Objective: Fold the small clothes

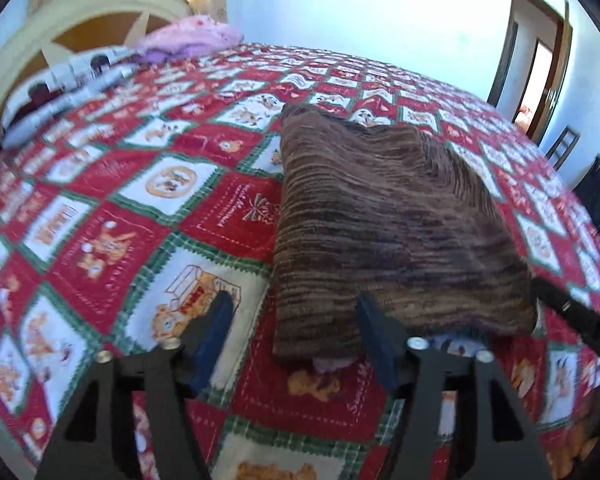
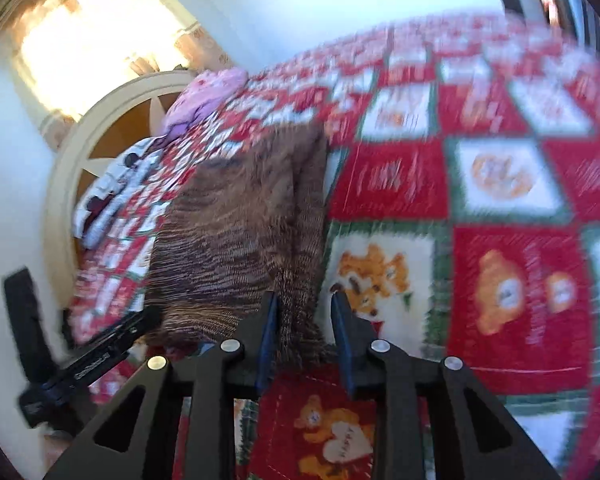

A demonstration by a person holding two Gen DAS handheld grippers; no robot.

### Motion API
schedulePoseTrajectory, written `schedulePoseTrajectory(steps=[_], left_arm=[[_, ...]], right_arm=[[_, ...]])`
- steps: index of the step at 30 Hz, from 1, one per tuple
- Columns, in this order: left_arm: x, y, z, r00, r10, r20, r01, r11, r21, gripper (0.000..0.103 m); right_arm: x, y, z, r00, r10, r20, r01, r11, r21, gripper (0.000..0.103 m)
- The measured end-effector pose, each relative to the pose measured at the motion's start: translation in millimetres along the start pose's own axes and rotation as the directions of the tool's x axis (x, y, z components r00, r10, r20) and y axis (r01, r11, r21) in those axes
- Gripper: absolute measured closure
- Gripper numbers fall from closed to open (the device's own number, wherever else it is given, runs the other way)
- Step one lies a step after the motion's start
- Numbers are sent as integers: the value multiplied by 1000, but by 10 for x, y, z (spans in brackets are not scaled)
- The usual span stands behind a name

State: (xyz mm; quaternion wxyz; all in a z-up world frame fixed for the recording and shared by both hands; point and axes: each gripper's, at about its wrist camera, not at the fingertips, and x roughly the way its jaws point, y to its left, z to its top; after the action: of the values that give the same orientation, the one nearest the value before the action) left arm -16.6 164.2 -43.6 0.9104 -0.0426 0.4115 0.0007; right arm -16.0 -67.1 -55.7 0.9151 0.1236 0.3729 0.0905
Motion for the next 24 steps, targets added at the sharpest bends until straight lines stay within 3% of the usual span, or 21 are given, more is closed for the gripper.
schedulePoseTrajectory(steps=[2,3,7,11,15,20,24], left_arm=[[-60,-39,-43,999,40,5,-40,999,12,22],[-93,-49,-66,999,47,11,-47,999,18,22],[-237,-74,-120,995,86,43,-87,996,28,9],[-469,-165,-158,984,124,128,-131,990,51,0],[-705,-193,-197,966,145,215,-158,986,45,0],[-820,-125,-242,968,137,211,-133,991,-33,0],[-999,-123,-267,958,117,261,-107,993,-51,0]], right_arm=[[-120,132,-7,994,-84,63,89,993,-76,31],[-200,182,-21,989,-109,100,118,989,-93,29],[-416,249,-69,981,-96,169,115,988,-106,29],[-630,386,-148,965,-108,239,145,980,-139,29],[-822,533,-204,940,-122,318,174,975,-138,23],[-955,629,-248,927,-130,351,199,965,-169,21],[-1112,653,-302,904,-144,402,225,961,-162,21]])
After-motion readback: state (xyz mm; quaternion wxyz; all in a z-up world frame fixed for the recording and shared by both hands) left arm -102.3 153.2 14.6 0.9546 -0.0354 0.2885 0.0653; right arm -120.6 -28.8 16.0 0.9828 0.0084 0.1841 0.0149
